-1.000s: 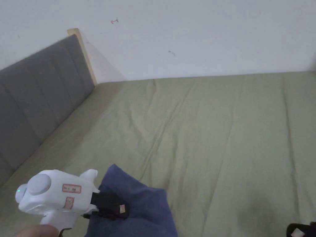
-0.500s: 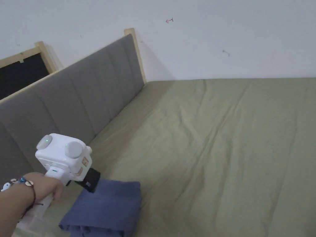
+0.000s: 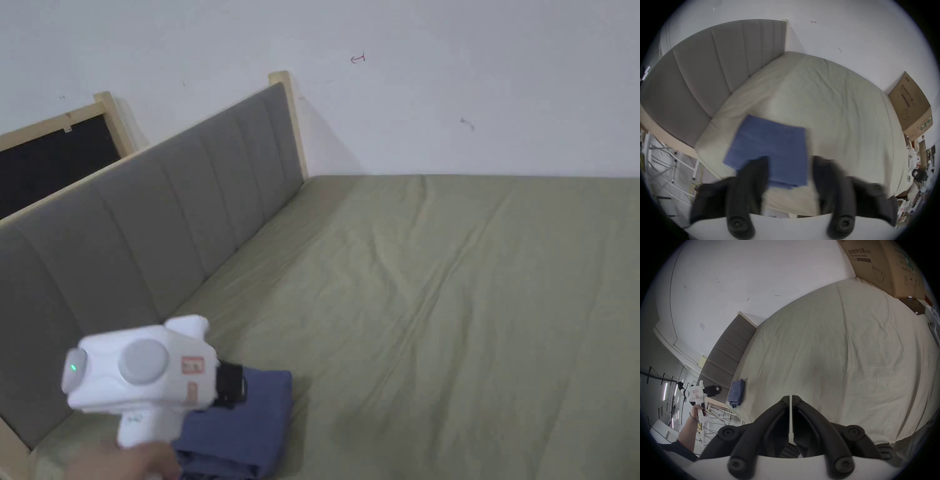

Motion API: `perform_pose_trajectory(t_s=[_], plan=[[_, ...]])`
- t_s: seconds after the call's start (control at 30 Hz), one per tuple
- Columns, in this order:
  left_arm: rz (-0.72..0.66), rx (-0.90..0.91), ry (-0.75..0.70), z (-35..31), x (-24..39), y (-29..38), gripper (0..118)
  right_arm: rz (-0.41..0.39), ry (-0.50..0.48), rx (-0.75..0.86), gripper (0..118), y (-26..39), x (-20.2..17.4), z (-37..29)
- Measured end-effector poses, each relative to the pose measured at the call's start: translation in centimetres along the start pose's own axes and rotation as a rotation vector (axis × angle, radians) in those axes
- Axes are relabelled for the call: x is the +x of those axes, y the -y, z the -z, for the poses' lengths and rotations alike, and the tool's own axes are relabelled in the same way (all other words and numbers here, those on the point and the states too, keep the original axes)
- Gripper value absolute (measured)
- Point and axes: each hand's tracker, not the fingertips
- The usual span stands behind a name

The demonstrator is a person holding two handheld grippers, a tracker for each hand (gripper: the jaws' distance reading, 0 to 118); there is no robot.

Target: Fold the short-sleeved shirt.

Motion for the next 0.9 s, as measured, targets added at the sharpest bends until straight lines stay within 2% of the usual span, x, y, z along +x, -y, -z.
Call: perform_pose_trajectory(t_s=[0.03,0.07,0.13,0.23,0.3,0.4,0.5,0.57,0.67,0.73,0.83,0.9], plan=[[-0.012,-0.024,0.071,0.1,1.9,1.3,0,0.001,0.0,-0.004,2,-0.1,-0.1,-0.2],[-0.04,-0.009,0.171,-0.2,3.9,2.9,0,0.004,0.009,-0.023,2,0.0,-0.2,-0.3],[0.01,-0.043,0.362,-0.5,8.5,4.6,0,0.0,0.005,-0.032,2,0.3,-0.2,-0.8],[0.1,0.068,0.406,-3.1,15.9,6.8,0,-0.041,0.014,-0.007,2,0.6,-0.8,-2.2],[0.139,0.206,0.449,-5.5,19.7,7.5,0,-0.084,-0.003,0.058,2,0.5,-1.1,-3.7],[0.143,0.437,0.499,-9.2,23.9,8.0,0,-0.168,-0.017,0.265,2,0.0,-2.1,-7.4],[0.192,0.677,0.443,-12.4,26.7,8.6,0,-0.323,0.021,0.532,2,0.3,-3.5,-11.0],[0.227,0.808,0.365,-14.0,28.0,9.3,0,-0.425,0.12,0.734,2,0.9,-3.9,-12.6],[0.253,0.895,0.294,-15.0,29.7,9.7,0,-0.502,0.186,0.953,2,1.5,-3.2,-13.2],[0.254,0.909,0.268,-15.2,30.3,9.9,0,-0.488,0.245,0.952,2,1.0,-2.7,-13.0],[0.244,0.915,0.212,-15.0,31.2,10.2,0,-0.43,0.224,0.875,2,0.0,-1.6,-12.7],[0.251,0.913,0.191,-14.8,31.7,10.4,0,-0.393,0.255,0.887,2,0.2,-1.0,-12.8]])
